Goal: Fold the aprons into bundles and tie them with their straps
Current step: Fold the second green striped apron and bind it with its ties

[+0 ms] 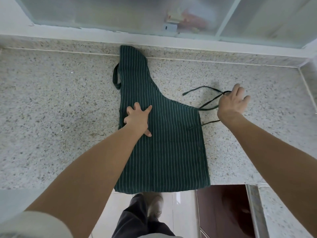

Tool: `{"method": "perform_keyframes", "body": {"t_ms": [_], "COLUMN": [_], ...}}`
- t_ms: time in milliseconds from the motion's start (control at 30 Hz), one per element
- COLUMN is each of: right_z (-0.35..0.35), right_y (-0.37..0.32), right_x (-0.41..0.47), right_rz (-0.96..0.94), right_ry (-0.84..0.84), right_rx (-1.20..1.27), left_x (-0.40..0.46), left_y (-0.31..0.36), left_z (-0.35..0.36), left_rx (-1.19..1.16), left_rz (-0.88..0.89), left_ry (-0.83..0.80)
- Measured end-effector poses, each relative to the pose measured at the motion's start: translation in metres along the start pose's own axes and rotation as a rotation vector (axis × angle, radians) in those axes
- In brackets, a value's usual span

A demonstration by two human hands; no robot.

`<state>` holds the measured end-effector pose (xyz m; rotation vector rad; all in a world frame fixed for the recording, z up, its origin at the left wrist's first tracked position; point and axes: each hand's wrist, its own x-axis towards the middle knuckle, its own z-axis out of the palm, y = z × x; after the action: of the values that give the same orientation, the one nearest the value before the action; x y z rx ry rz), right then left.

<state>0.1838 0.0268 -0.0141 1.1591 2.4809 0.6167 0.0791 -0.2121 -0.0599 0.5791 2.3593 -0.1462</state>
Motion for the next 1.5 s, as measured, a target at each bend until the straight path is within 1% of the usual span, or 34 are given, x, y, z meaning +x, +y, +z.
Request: {"method": "perform_keyframes", "body": {"t_ms": [67,133,200,267,300,333,400,467,533,567,667,733,800,867,1033,1100,1167,1300,1400,1500], "right_z": [0.006,0.013,0.015,0.016,0.014,0.011,0.005,0.004,0.006,0.008,0.010,0.014,0.019,0.025,0.034,0.035,0.035,0.041,0.052,0.059], "right_y": [-0.006,-0.017,-0.030,-0.043,-0.051,-0.059,-0.073,-0.085,-0.092,-0.094,-0.096,-0.094,-0.089,-0.081,-0.054,-0.045,-0.039,-0.026,-0.005,0.025], "right_x": [-0.007,-0.016,-0.022,-0.023,-0.021,-0.018,-0.010,-0.003,0.003,0.005,0.004,0.000,-0.004,-0.008,-0.005,0.000,0.001,-0.003,-0.005,-0.007], "right_rz": [-0.038,-0.105,-0.189,-0.354,-0.440,-0.494,-0.518,-0.465,-0.416,-0.402,-0.344,-0.304,-0.265,-0.223,-0.162,-0.118,-0.087,-0.130,-0.125,-0.069], "right_ry": [0.027,0.033,0.078,0.100,0.058,-0.031,-0.217,-0.294,-0.319,-0.309,-0.154,-0.092,-0.110,-0.173,-0.394,-0.451,-0.438,-0.294,-0.268,-0.249], "right_rx": [-0.098,-0.103,-0.017,0.146,0.273,0.414,0.634,0.723,0.750,0.743,0.690,0.675,0.683,0.698,0.578,0.545,0.530,0.390,0.309,0.159], "left_x": [0.001,0.002,0.004,0.005,0.006,0.006,0.009,0.010,0.012,0.012,0.012,0.012,0.012,0.011,0.009,0.009,0.008,0.005,0.003,-0.001], "left_y": [0.001,0.001,0.001,0.000,0.000,0.000,-0.001,0.000,0.000,0.000,-0.001,-0.001,0.000,0.000,0.001,0.003,0.003,0.001,0.002,0.008], "left_z": [-0.001,-0.002,-0.003,-0.003,-0.003,-0.003,-0.003,-0.002,-0.001,0.000,0.000,0.000,-0.001,-0.001,-0.002,-0.002,-0.003,-0.002,0.000,0.000], "left_rx": [0.010,0.009,0.006,0.011,0.014,0.018,0.025,0.027,0.028,0.028,0.026,0.024,0.023,0.018,0.009,0.002,0.001,0.047,0.072,0.088], "left_rz": [-0.012,-0.013,-0.013,-0.015,-0.018,-0.022,-0.031,-0.033,-0.037,-0.040,-0.046,-0.045,-0.044,-0.045,-0.053,-0.055,-0.060,-0.034,-0.049,-0.067], "left_ry": [-0.005,-0.010,-0.017,-0.018,-0.018,-0.017,-0.015,-0.013,-0.004,-0.002,-0.004,-0.003,-0.004,-0.007,-0.012,-0.013,-0.013,0.018,0.042,0.058]}}
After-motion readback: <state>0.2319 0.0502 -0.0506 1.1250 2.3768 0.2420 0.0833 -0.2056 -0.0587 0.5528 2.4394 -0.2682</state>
